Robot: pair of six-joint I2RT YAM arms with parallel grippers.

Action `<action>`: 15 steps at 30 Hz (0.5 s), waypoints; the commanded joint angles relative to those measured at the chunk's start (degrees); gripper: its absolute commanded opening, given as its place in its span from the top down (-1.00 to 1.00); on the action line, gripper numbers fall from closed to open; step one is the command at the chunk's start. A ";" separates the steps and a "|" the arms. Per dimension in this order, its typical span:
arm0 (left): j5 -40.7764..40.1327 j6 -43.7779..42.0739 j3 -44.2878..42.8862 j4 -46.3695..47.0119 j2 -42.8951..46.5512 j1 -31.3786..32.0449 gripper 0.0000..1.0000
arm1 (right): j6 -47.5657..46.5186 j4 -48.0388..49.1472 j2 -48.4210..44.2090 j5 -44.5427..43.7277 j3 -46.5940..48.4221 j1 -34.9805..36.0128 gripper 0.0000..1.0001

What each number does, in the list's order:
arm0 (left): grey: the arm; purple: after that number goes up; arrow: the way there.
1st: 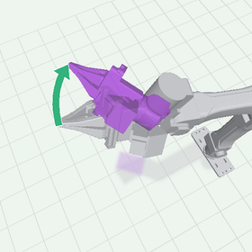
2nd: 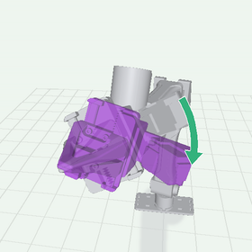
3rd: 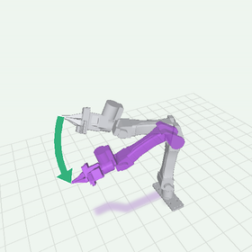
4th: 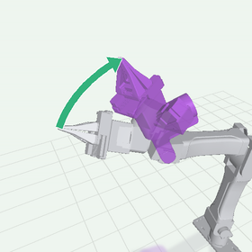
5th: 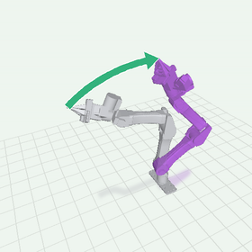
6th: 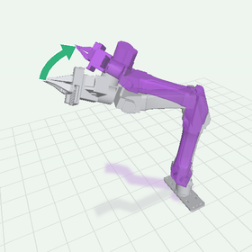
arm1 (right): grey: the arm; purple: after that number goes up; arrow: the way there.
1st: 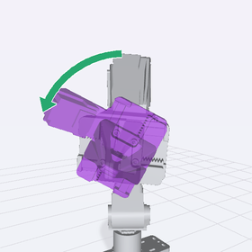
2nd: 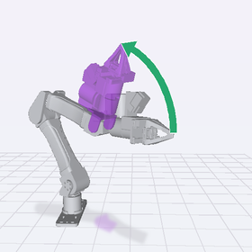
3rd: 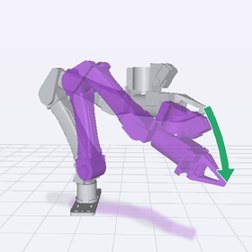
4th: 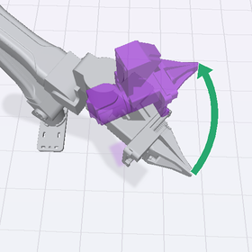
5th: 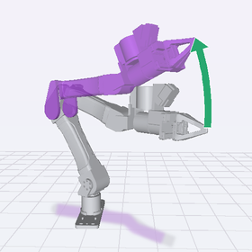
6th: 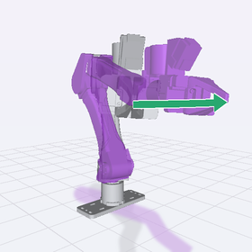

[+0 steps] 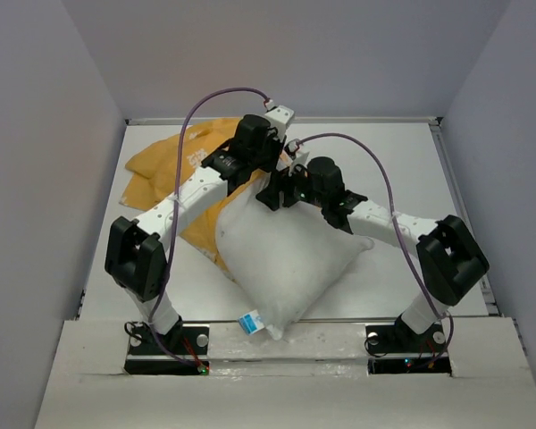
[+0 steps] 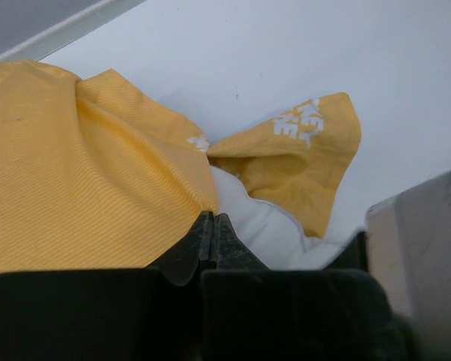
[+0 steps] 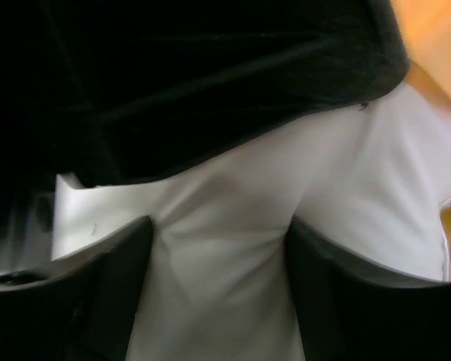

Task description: Put the pillow into the pillowcase

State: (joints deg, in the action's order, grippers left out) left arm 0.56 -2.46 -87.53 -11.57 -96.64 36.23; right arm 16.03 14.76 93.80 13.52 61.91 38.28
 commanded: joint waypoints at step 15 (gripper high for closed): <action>25.43 17.83 16.34 21.93 19.04 -9.16 1.00 | 30.46 62.75 4.45 6.86 -22.18 -8.14 1.00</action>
State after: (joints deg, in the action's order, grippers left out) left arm 15.20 9.89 -70.98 0.03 -80.49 28.75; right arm 41.82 64.07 94.52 17.93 40.97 32.93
